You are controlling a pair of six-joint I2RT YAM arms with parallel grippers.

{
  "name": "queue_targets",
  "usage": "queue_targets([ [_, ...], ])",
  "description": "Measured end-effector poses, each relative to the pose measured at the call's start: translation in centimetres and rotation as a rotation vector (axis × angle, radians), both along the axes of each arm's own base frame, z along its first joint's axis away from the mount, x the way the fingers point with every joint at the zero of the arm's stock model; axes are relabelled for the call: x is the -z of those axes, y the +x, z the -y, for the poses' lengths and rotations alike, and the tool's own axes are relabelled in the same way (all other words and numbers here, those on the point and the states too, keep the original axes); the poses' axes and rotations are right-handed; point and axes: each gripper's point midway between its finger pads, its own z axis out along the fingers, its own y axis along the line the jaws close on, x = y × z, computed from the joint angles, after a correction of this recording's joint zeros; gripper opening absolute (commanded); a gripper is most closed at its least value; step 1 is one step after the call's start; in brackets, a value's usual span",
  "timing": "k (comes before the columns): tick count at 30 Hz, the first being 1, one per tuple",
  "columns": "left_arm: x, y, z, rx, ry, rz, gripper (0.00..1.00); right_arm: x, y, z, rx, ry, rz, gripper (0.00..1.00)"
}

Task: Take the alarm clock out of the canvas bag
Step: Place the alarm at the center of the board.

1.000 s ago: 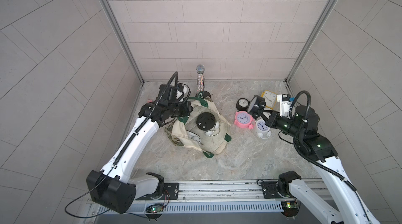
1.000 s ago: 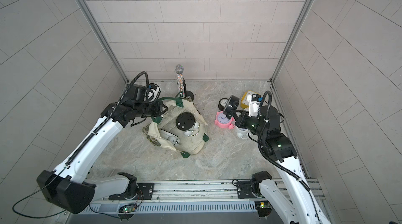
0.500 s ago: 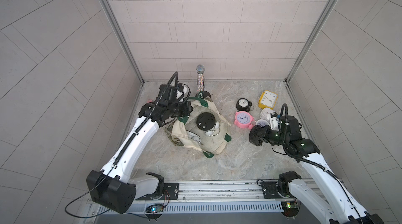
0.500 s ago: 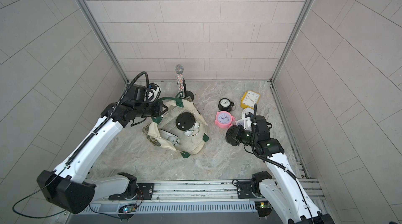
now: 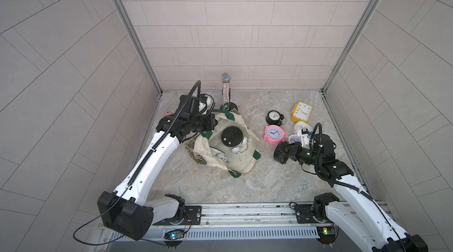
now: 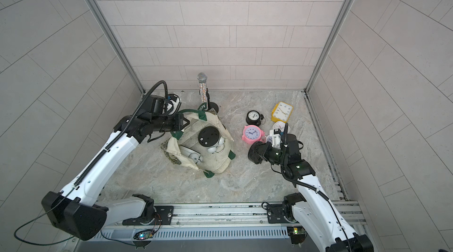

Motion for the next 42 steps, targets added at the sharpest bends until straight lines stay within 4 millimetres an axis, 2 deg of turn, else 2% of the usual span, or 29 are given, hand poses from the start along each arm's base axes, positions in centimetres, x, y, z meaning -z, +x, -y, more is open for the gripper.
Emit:
queue_targets([
  [8, 0.0, 0.0, 0.0, 0.0, 0.0, 0.0, 0.0, -0.3, 1.7, -1.9, -0.013, 0.109, 0.03, 0.0],
  [14, 0.0, 0.0, 0.0, 0.0, 0.0, 0.0, 0.0, 0.4, 2.0, -4.3, -0.065, 0.158, 0.008, 0.0],
  [18, 0.0, 0.0, 0.0, -0.001, 0.0, 0.0, 0.0, 0.4, 2.2, -5.0, -0.08, 0.172, 0.013, 0.0],
  [24, 0.0, 0.0, -0.1, -0.002, 0.0, 0.0, 0.0, 1.8, 2.1, -5.0, -0.079, 0.168, -0.009, 0.0],
  [33, 0.0, 0.0, -0.1, -0.002, 0.0, 0.0, 0.0, 1.8, 2.3, -4.7, -0.08, 0.166, 0.005, 0.0],
  [42, 0.0, 0.0, -0.1, -0.002, 0.0, 0.001, 0.0, 2.0, 1.6, -2.0, -0.026, 0.069, 0.037, 0.12],
])
